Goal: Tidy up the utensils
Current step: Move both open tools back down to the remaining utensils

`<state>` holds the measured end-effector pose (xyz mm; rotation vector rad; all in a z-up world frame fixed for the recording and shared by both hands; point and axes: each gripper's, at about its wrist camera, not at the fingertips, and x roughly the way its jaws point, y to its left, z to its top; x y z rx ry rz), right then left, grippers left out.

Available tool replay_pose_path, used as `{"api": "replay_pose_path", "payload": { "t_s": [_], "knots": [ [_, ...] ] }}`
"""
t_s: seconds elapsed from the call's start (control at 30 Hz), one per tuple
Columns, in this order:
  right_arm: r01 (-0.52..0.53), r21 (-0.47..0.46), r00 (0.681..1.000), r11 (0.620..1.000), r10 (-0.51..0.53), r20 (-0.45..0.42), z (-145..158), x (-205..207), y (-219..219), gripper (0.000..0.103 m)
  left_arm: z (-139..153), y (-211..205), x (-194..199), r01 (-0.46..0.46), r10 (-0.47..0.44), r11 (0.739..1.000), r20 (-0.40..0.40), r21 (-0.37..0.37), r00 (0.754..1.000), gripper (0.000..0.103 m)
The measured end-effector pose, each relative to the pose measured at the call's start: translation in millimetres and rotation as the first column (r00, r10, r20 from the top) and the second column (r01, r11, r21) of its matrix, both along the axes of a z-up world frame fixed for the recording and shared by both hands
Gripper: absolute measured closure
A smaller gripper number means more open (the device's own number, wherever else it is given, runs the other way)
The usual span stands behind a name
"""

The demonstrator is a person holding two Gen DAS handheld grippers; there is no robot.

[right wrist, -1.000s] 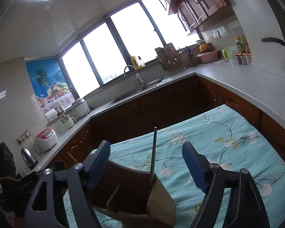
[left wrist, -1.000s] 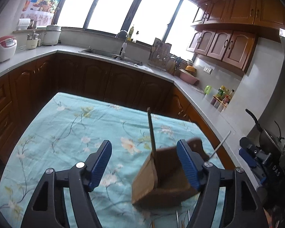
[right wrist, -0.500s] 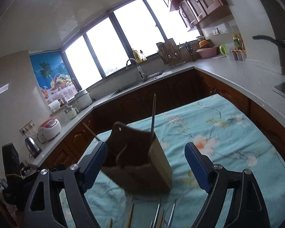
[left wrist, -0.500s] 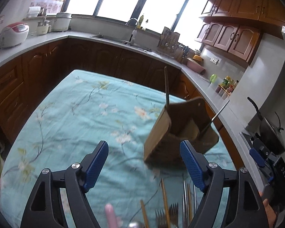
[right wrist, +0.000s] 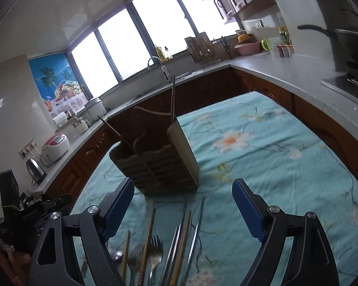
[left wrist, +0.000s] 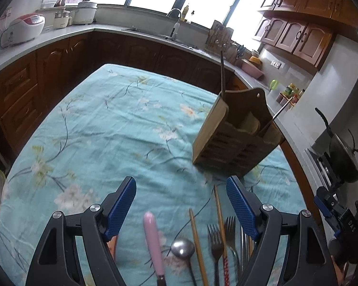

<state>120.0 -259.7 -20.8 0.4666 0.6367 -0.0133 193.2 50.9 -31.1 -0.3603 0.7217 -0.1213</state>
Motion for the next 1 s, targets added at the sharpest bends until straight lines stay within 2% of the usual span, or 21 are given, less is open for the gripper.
{"api": "replay_pose_path", "payload": {
  "t_s": [0.27, 0.67, 0.83, 0.9, 1.0],
  "knots": [
    [-0.015, -0.013, 0.999, 1.000, 0.014, -0.029, -11.9, -6.8, 5.4, 0.017, -2.8, -6.2, -6.5, 0.011, -0.011, 1.000, -0.041, 0.023, 0.999, 0.025],
    [-0.052, -0.087, 0.988, 0.995, 0.038, -0.152, -38.1, 9.9, 13.4, 0.020, -7.1, -35.9, 22.5, 0.069, -0.059, 0.994, -0.116, 0.082, 0.991, 0.026],
    [-0.075, -0.101, 0.973, 0.992, 0.051, -0.223, -54.7, 28.7, 13.3, 0.035, -17.9, -57.4, 47.8, 0.112, -0.095, 0.988, -0.152, 0.106, 0.984, 0.027],
    [-0.085, -0.096, 0.966, 0.992, 0.058, -0.253, -63.1, 37.2, 12.3, 0.046, -21.9, -64.7, 57.9, 0.129, -0.108, 0.985, -0.172, 0.115, 0.979, 0.028],
    [-0.098, -0.096, 0.958, 0.991, 0.067, -0.279, -70.6, 46.8, 12.2, 0.050, -27.7, -73.9, 72.8, 0.161, -0.138, 0.981, -0.194, 0.109, 0.971, 0.029]
  ]
}}
